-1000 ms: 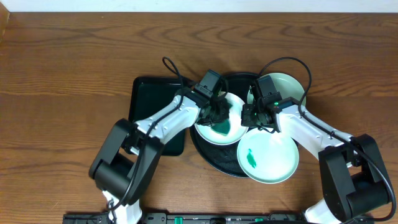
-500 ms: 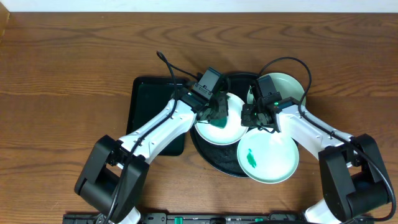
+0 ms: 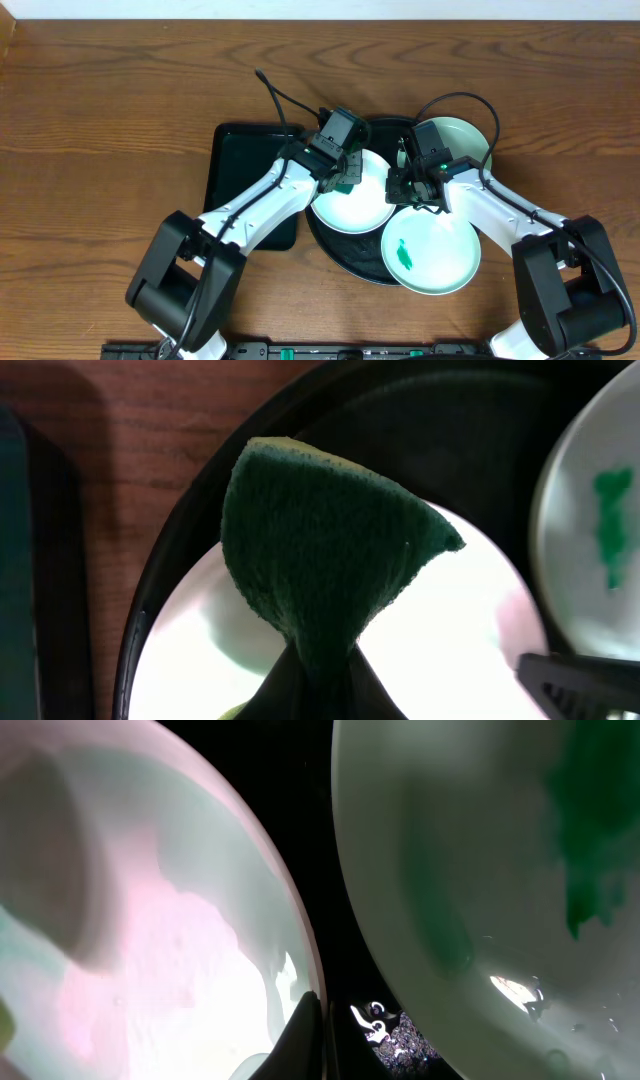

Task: Clean dirty plates on tray and stack at the side
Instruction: 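Rub the sponge back and forth across the white plate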

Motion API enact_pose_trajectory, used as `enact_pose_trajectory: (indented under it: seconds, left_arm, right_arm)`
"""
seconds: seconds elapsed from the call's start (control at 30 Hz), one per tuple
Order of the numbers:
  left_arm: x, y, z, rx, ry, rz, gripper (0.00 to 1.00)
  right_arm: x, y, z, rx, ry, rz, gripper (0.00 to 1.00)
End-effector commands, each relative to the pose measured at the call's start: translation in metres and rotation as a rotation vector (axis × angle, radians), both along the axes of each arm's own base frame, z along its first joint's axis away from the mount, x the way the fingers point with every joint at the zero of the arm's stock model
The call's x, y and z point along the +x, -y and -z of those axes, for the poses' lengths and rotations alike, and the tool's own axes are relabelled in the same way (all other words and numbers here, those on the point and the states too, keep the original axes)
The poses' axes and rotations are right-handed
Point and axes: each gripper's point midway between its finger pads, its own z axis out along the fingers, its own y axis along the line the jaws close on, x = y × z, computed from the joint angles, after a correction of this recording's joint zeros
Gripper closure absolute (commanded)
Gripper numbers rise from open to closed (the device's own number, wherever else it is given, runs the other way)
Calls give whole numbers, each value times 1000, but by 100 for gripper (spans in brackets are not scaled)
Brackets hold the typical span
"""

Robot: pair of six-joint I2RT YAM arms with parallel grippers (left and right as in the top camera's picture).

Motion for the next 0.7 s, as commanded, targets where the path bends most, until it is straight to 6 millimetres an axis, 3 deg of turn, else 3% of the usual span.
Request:
enact_pose_trajectory:
  seconds: [0.0,0.37,0.5,0.67]
  left_arm:
    - [-2,-9,19,69,-16,26,93]
    - [-9,-18,57,129,-97,8,93]
    - [-30,11,61,-23,-210,92,93]
    - [-51,51,45,-251,-306,212,93]
  right_arm:
    - [-6,-10,2,30,-18,-31,99]
    - [-6,-10,2,30,-18,-31,99]
    - [-6,-10,2,30,-18,-31,99]
    - [-6,-10,2,30,-18,-31,99]
